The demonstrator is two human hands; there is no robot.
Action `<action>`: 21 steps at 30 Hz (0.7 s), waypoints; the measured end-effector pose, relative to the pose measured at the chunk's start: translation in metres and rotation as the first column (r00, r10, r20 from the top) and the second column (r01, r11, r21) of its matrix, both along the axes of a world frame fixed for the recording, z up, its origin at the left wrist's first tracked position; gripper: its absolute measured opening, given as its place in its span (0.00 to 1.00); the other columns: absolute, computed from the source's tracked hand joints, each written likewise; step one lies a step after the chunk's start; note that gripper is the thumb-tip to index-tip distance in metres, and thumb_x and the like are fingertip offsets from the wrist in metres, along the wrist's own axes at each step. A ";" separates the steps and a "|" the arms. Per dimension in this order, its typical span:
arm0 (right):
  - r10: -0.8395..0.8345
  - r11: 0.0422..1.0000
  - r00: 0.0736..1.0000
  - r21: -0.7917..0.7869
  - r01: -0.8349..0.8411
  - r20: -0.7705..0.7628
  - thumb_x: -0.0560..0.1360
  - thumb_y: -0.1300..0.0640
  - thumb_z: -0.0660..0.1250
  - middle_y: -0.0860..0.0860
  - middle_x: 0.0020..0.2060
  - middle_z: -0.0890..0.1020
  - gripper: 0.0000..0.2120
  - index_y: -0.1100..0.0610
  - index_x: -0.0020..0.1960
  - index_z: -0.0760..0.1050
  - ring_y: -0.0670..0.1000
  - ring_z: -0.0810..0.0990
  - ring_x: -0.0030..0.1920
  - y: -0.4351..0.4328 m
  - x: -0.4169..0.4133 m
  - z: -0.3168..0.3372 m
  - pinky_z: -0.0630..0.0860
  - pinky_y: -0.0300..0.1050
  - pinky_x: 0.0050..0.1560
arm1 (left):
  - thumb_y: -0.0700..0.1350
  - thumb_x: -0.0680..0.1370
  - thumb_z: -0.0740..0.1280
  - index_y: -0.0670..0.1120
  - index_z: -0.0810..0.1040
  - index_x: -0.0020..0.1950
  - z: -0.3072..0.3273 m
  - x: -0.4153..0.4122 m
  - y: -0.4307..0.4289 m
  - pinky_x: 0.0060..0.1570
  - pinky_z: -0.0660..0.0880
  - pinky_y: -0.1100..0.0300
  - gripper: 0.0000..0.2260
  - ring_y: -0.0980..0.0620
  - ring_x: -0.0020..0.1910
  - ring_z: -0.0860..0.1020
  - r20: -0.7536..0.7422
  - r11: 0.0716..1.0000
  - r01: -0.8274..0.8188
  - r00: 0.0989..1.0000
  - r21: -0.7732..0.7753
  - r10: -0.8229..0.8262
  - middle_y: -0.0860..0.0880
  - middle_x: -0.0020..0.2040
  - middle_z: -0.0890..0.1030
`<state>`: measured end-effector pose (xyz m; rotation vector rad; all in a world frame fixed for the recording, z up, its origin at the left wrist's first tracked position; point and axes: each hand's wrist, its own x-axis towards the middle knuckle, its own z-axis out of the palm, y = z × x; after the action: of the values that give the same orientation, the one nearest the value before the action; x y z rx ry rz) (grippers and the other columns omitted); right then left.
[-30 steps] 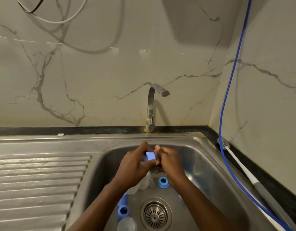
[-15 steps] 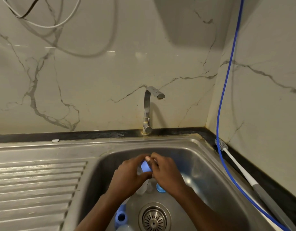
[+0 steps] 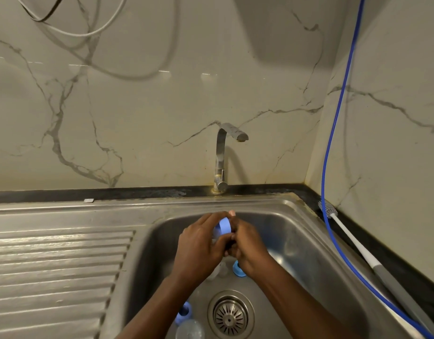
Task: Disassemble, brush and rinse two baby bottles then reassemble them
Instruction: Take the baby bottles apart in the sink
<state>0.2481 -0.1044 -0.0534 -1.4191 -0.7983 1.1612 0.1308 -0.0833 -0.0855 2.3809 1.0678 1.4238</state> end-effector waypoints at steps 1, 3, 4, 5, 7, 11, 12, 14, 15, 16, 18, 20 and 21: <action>0.054 0.998 0.996 0.008 -0.054 0.078 0.82 0.46 0.58 0.56 0.29 0.81 0.19 0.61 0.49 0.78 0.52 0.78 0.28 0.000 0.004 -0.004 0.75 0.43 0.28 | 0.60 0.76 0.63 0.53 0.78 0.63 -0.004 -0.002 0.002 0.52 0.73 0.71 0.19 0.64 0.49 0.78 -0.010 0.999 0.017 1.000 -0.031 -0.017 0.59 0.53 0.82; 0.053 0.984 0.924 0.140 -0.113 0.378 0.83 0.46 0.56 0.52 0.29 0.81 0.17 0.56 0.49 0.78 0.47 0.80 0.27 0.002 0.014 -0.013 0.79 0.43 0.31 | 0.57 0.76 0.67 0.54 0.77 0.62 -0.007 -0.004 0.003 0.47 0.76 0.68 0.16 0.62 0.48 0.80 0.034 0.986 0.074 0.997 -0.150 -0.070 0.59 0.50 0.82; -0.024 0.964 0.848 0.236 -0.119 0.529 0.82 0.45 0.56 0.49 0.31 0.81 0.16 0.52 0.48 0.77 0.46 0.81 0.30 0.003 0.021 -0.018 0.82 0.45 0.36 | 0.55 0.77 0.69 0.54 0.76 0.61 -0.005 -0.003 0.002 0.44 0.77 0.68 0.14 0.62 0.47 0.81 0.097 0.963 0.119 0.990 -0.241 -0.098 0.57 0.49 0.82; -0.087 0.938 0.771 0.313 -0.151 0.631 0.82 0.43 0.56 0.48 0.33 0.81 0.15 0.49 0.46 0.76 0.45 0.81 0.33 0.005 0.028 -0.022 0.82 0.49 0.42 | 0.54 0.78 0.68 0.54 0.76 0.59 -0.002 0.000 0.000 0.42 0.77 0.68 0.12 0.61 0.45 0.82 0.203 0.907 0.186 0.972 -0.377 -0.114 0.54 0.49 0.83; -0.100 0.884 0.655 0.369 -0.287 0.749 0.80 0.39 0.55 0.47 0.36 0.81 0.17 0.49 0.44 0.74 0.46 0.81 0.37 0.009 0.036 -0.032 0.79 0.52 0.43 | 0.57 0.79 0.62 0.50 0.77 0.57 0.002 0.003 -0.004 0.36 0.78 0.65 0.14 0.55 0.39 0.83 0.427 0.643 0.368 0.902 -0.671 -0.070 0.48 0.46 0.84; -0.102 0.821 0.492 0.353 -0.449 0.864 0.81 0.42 0.56 0.42 0.36 0.76 0.12 0.46 0.43 0.69 0.39 0.76 0.35 0.009 0.030 -0.031 0.70 0.30 0.38 | 0.61 0.76 0.60 0.38 0.77 0.55 0.004 -0.004 0.000 0.35 0.78 0.56 0.27 0.47 0.33 0.78 0.560 0.321 0.522 0.828 -0.790 0.031 0.33 0.46 0.82; -0.151 0.814 0.473 0.381 -0.438 0.868 0.81 0.41 0.55 0.42 0.35 0.76 0.12 0.45 0.43 0.68 0.39 0.75 0.34 0.010 0.027 -0.030 0.68 0.28 0.37 | 0.61 0.76 0.61 0.37 0.78 0.55 0.005 -0.004 0.000 0.33 0.78 0.55 0.27 0.47 0.32 0.78 0.600 0.279 0.566 0.798 -0.776 0.053 0.34 0.43 0.81; -0.220 0.829 0.507 0.434 -0.354 0.834 0.80 0.40 0.55 0.42 0.32 0.75 0.13 0.45 0.41 0.68 0.38 0.75 0.33 0.009 0.022 -0.029 0.67 0.28 0.35 | 0.60 0.78 0.61 0.37 0.77 0.55 0.006 -0.001 -0.002 0.30 0.78 0.56 0.25 0.48 0.30 0.79 0.696 0.231 0.664 0.711 -0.711 0.099 0.40 0.37 0.81; -0.241 0.835 0.553 0.461 -0.301 0.797 0.81 0.42 0.57 0.42 0.31 0.74 0.13 0.46 0.41 0.69 0.38 0.75 0.33 0.010 0.019 -0.029 0.67 0.28 0.34 | 0.59 0.77 0.62 0.39 0.77 0.57 0.006 0.002 -0.002 0.32 0.78 0.55 0.24 0.49 0.33 0.80 0.723 0.252 0.685 0.682 -0.684 0.110 0.42 0.38 0.82; -0.257 0.836 0.605 0.487 -0.252 0.754 0.81 0.45 0.58 0.42 0.31 0.75 0.12 0.47 0.40 0.70 0.39 0.76 0.33 0.012 0.017 -0.030 0.68 0.29 0.34 | 0.60 0.75 0.63 0.41 0.77 0.59 0.004 0.005 -0.001 0.38 0.79 0.53 0.24 0.48 0.38 0.82 0.733 0.298 0.682 0.673 -0.668 0.102 0.43 0.42 0.83; -0.289 0.839 0.686 0.522 -0.154 0.668 0.82 0.51 0.60 0.43 0.30 0.75 0.12 0.48 0.39 0.71 0.40 0.76 0.33 0.012 0.008 -0.028 0.68 0.30 0.33 | 0.60 0.74 0.64 0.43 0.78 0.59 0.000 0.012 -0.001 0.48 0.80 0.49 0.23 0.44 0.47 0.83 0.735 0.429 0.643 0.673 -0.635 0.079 0.40 0.49 0.83; -0.321 0.852 0.748 0.522 -0.039 0.580 0.82 0.53 0.60 0.43 0.30 0.76 0.13 0.48 0.38 0.71 0.41 0.76 0.32 0.015 0.001 -0.024 0.68 0.30 0.33 | 0.58 0.75 0.64 0.42 0.77 0.55 0.001 0.016 -0.004 0.46 0.81 0.53 0.20 0.45 0.46 0.83 0.700 0.615 0.533 0.713 -0.581 0.042 0.41 0.46 0.83; -0.333 0.865 0.761 0.501 0.013 0.556 0.82 0.53 0.60 0.43 0.31 0.76 0.13 0.50 0.38 0.73 0.41 0.76 0.32 0.016 -0.001 -0.021 0.67 0.30 0.34 | 0.56 0.75 0.63 0.41 0.77 0.52 0.003 0.016 -0.006 0.43 0.80 0.59 0.18 0.48 0.43 0.83 0.646 0.721 0.443 0.764 -0.532 0.007 0.43 0.42 0.83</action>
<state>0.2475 -0.0881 -0.0743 -1.4214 -1.2795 0.2640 0.1468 -0.0890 -0.0824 1.3312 0.8422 1.2773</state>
